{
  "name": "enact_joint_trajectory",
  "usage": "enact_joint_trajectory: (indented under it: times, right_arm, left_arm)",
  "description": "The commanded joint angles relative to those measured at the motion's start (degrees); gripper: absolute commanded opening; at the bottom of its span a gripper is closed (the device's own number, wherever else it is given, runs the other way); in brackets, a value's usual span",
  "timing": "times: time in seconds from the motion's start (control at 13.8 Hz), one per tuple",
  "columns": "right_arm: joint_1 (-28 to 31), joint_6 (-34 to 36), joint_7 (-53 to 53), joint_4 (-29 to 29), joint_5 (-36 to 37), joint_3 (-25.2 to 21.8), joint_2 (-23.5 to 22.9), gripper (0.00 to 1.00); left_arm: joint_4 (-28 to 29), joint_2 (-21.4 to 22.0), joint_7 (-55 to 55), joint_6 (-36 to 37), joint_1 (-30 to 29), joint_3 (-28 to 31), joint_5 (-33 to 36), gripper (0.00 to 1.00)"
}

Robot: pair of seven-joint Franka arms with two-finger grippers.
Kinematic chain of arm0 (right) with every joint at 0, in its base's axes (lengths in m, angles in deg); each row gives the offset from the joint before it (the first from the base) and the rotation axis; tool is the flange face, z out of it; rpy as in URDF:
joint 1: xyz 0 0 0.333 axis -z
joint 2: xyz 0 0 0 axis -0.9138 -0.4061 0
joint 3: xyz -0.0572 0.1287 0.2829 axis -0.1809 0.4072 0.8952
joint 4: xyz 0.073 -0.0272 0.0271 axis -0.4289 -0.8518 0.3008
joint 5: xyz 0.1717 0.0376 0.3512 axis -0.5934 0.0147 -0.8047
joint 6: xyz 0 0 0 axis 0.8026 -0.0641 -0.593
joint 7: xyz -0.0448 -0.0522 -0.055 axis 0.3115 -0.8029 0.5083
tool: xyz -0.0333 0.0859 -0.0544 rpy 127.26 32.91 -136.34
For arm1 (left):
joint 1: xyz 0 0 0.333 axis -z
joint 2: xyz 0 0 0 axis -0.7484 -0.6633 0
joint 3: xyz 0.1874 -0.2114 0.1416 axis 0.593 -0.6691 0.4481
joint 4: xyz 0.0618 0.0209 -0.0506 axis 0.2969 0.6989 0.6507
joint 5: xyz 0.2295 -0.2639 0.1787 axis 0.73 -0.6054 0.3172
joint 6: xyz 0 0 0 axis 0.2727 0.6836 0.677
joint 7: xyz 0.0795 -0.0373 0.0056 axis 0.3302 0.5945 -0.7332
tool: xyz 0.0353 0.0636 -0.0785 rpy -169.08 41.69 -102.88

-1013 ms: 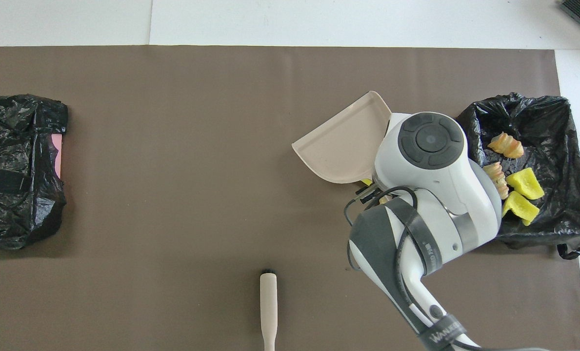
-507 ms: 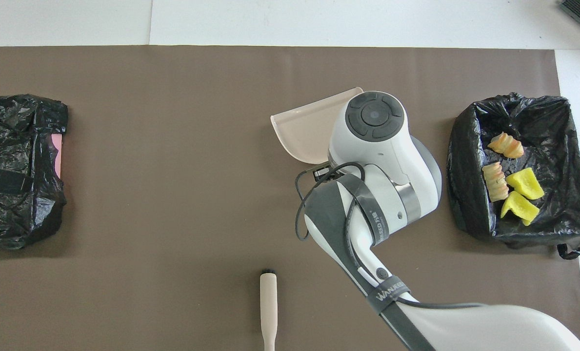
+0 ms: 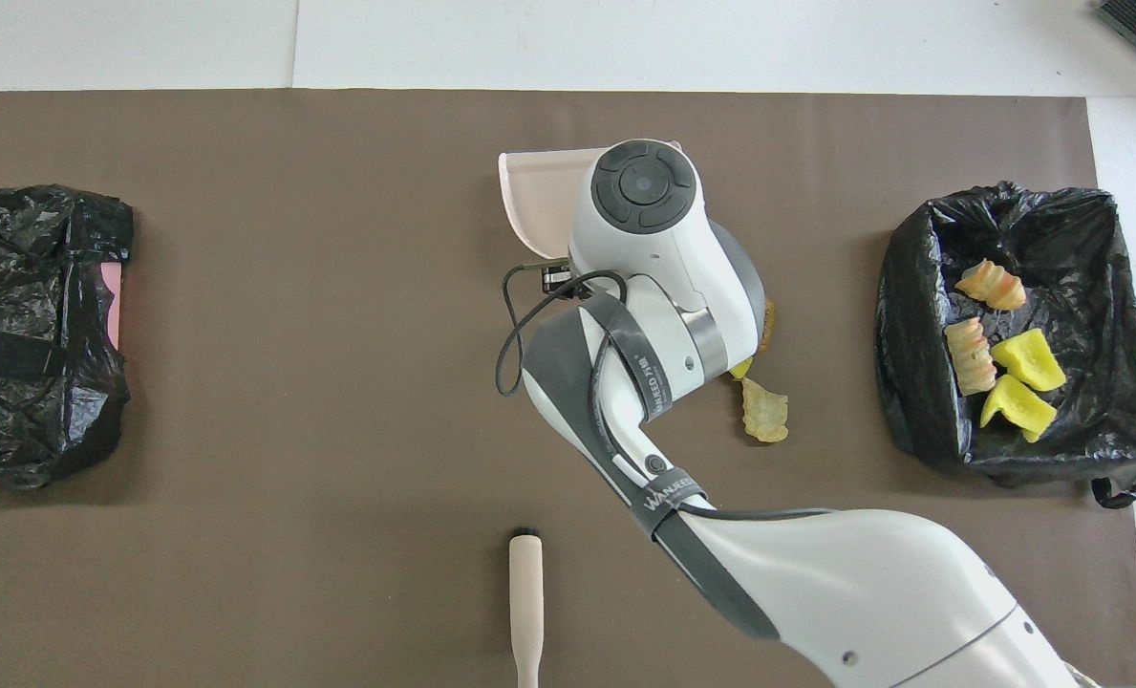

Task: Sweep and dump trash in bin
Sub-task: 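Carry the empty dustpan back to the mat center with the right gripper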

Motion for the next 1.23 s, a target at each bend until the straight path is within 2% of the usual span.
enact_joint_trajectory:
  times: [0.0, 0.07, 0.14, 0.22, 0.29, 0.51, 0.65, 0.72, 0.8, 0.87, 1.16]
  right_arm:
    - [0.0, -0.6, -1.5, 0.6, -1.4, 0.3, -0.7, 0.00]
    - [-0.5, -0.9, -1.5, 0.6, -1.5, 0.2, -0.9, 0.00]
    - [-0.6, -1.9, -1.5, 0.5, -1.6, 0.2, -0.9, 0.07]
    - [-0.4, -3.9, -1.4, 0.4, -1.7, 0.2, -0.8, 0.18]
    - [-0.2, -5.6, -1.4, -1.0, -1.6, 0.3, -0.7, 0.23]
    - [-0.8, -8.8, -1.6, -3.2, -1.6, 0.2, -0.7, 0.47]
    - [-0.8, -9.4, -1.6, -3.8, -1.2, 0.2, -0.7, 0.48]
    - [-0.9, -8.8, -1.6, -3.7, -0.7, 0.2, -0.6, 0.61]
    - [-1.0, -8.2, -1.5, -3.8, -0.6, 0.2, 0.0, 0.97]
    - [-1.0, -6.5, -0.9, -3.8, -0.5, 0.2, 0.9, 1.00]
    - [-1.3, 2.1, -0.9, -5.8, -0.5, 0.3, 6.8, 1.00]
  left_arm:
    - [2.2, 1.8, -0.6, -0.7, 0.1, -0.1, 0.7, 1.00]
    - [2.2, 1.8, -0.6, -0.6, 0.1, -0.1, 0.7, 1.00]
    - [2.2, 1.8, -0.5, -0.5, 0.1, -0.1, 0.7, 1.00]
    - [2.2, 1.8, -0.6, -0.5, 0.1, -0.1, 0.7, 1.00]
    - [2.2, 1.8, -0.2, -0.4, 0.1, -0.1, 0.7, 1.00]
    - [1.9, 1.7, -0.4, -0.5, -0.7, 0.1, 0.7, 1.00]
    - [1.7, 1.7, -0.4, -0.6, -0.8, 0.4, 0.7, 1.00]
    - [1.7, 1.7, -0.5, -0.6, -0.7, 0.4, 0.7, 1.00]
    - [1.7, 1.6, -0.6, -1.1, -0.6, 0.4, 0.7, 1.00]
    - [1.8, 1.6, -0.6, -1.5, -0.6, 0.3, 0.7, 1.00]
    - [1.9, 0.7, -0.6, -3.9, -0.1, 0.3, 0.7, 1.00]
